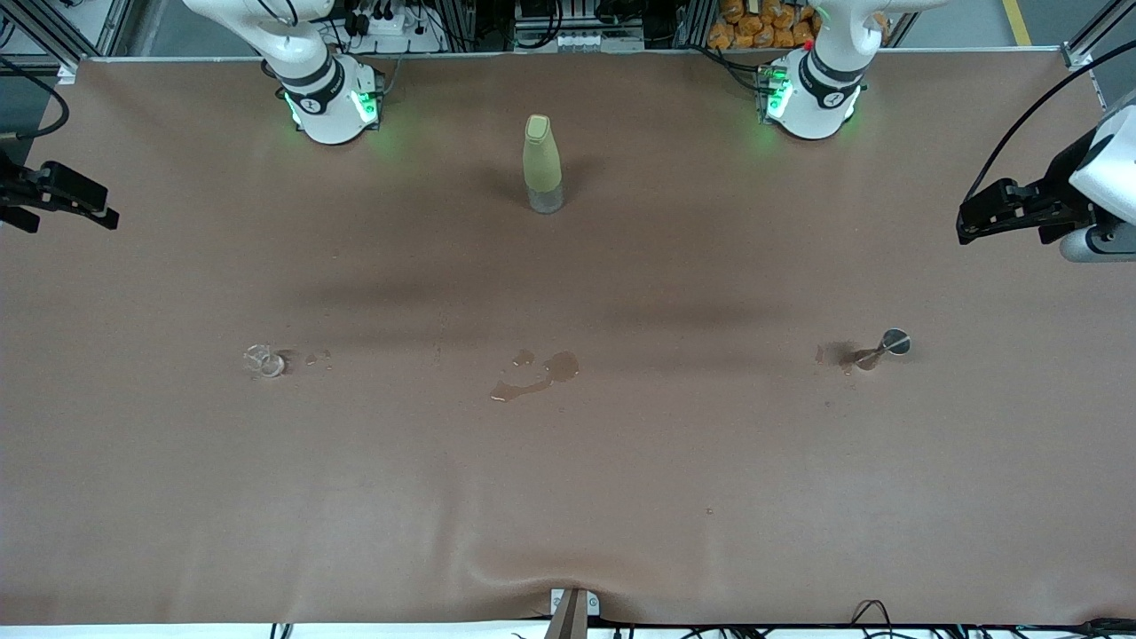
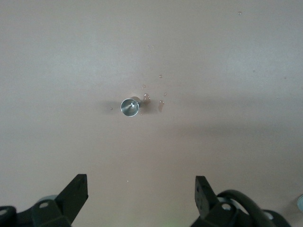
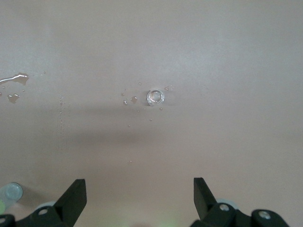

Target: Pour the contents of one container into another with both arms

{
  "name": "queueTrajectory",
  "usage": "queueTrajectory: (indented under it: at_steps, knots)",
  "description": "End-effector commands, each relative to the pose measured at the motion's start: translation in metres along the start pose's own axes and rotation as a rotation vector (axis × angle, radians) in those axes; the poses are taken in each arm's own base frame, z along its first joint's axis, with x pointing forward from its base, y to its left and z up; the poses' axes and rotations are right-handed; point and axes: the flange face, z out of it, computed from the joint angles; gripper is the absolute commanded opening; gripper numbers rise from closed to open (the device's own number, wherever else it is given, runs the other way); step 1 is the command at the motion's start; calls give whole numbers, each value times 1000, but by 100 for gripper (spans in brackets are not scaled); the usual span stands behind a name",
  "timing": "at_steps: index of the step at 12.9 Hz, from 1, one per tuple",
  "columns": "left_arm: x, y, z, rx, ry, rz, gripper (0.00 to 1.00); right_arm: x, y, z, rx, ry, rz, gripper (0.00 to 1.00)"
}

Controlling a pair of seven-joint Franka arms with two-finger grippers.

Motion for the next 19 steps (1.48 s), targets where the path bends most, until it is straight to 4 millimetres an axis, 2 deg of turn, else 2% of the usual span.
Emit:
queueTrajectory:
  at_steps: [1,10,15,19]
  knots:
    - [-5,1,-8,6,19,-14,100,3,1,-7,-17,11,9,100]
    - [-3,-1,-5,15,15,6,100,6,-2,-5,-19,10,-1,100]
    - [-1,-11,-2,20,9,-22,100,5,1,-5,-18,11,3,100]
    - [2,-28,4,19,-2,-55,100,4,5,-4,-17,5,6,100]
